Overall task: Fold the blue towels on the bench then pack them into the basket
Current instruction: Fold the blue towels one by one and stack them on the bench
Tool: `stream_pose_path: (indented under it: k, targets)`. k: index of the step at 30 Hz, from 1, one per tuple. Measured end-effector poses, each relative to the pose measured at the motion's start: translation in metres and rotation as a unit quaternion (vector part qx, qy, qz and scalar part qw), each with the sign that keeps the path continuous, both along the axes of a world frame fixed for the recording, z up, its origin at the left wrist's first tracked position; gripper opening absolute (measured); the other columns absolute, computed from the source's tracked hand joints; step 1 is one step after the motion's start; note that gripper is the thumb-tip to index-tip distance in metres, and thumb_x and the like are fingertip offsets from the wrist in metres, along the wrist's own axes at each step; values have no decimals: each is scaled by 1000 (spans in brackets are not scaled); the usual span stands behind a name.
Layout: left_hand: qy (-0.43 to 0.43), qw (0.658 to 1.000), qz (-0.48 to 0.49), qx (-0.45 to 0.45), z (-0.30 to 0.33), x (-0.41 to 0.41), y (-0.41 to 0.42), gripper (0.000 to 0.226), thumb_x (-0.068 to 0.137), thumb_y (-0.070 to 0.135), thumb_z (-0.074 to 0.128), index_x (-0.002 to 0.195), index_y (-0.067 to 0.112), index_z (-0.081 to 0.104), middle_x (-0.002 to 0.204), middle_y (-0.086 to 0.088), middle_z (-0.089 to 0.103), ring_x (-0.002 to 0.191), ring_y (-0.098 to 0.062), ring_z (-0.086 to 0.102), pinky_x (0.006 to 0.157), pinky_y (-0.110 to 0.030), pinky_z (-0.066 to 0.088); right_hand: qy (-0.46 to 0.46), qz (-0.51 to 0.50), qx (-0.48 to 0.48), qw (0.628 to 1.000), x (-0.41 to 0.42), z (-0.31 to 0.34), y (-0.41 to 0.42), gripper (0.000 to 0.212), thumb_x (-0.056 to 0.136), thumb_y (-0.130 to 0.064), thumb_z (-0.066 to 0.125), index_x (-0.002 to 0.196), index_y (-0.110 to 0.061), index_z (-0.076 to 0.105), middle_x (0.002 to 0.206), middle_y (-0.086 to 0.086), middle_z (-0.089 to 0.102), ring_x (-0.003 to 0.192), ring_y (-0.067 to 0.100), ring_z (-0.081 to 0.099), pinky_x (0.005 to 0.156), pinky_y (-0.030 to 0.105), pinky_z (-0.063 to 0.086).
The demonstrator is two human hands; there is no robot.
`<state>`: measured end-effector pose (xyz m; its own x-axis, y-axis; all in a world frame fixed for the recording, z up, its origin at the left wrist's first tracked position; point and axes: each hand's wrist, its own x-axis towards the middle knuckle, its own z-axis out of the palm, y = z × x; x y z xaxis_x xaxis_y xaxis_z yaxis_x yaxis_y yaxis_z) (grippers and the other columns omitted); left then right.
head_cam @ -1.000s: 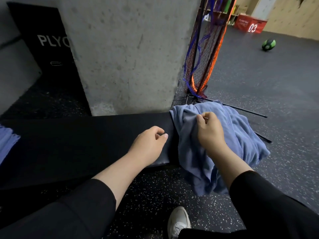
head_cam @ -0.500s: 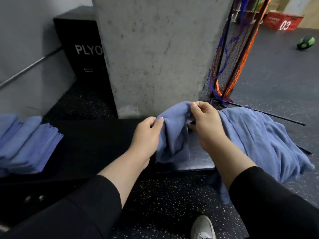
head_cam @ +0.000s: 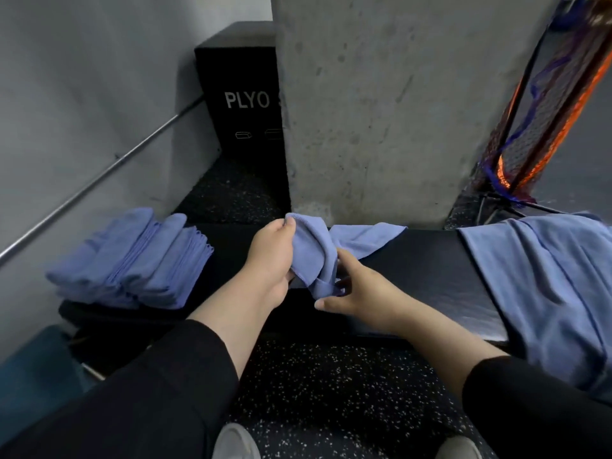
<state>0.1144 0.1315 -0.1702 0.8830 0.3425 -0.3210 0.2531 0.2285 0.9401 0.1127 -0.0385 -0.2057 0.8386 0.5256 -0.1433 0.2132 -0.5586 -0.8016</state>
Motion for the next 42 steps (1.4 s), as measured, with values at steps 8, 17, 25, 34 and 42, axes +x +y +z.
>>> stream_pose_path:
  k: [8, 17, 25, 34, 42]
  targets:
    - [8, 991, 39, 131, -10, 2, 32, 26, 105, 33, 51, 98, 15, 68, 98, -3, 71, 91, -17, 64, 78, -33, 52, -93, -109, -58, 988, 2, 5, 16, 18, 92, -26, 67, 109, -26, 63, 83, -10, 66, 78, 10, 61, 59, 10, 41]
    - [-76, 923, -63, 372, -3, -8, 33, 27, 100, 36, 58, 85, 14, 64, 79, -1, 69, 73, -21, 65, 67, -40, 52, -67, -163, 0, 984, 15, 17, -1, 19, 96, -23, 61, 109, -33, 70, 89, -16, 74, 82, -7, 66, 72, 13, 47]
    - [-48, 878, -285, 382, -25, -16, 6, 7, 96, 38, 64, 96, 31, 65, 92, 17, 67, 89, -3, 62, 75, -20, 45, -52, -201, 39, 977, 19, 31, -3, 8, 91, -31, 71, 89, -24, 71, 80, -8, 75, 70, 5, 66, 64, 24, 48]
    - [-7, 898, -134, 420, -21, 0, 28, 12, 102, 23, 54, 103, 17, 64, 95, 2, 60, 83, -17, 56, 65, -27, 42, -114, -165, -69, 977, 27, 28, -17, 10, 90, -37, 69, 81, -34, 69, 75, -12, 72, 75, 6, 66, 65, 26, 48]
    - [-112, 890, -254, 360, -12, -14, -3, 16, 93, 48, 64, 87, 35, 71, 78, 17, 70, 77, -2, 65, 73, -27, 50, -80, -193, -3, 978, 25, 42, -14, 19, 92, -39, 67, 81, -23, 68, 63, -2, 67, 47, 9, 46, 48, 27, 35]
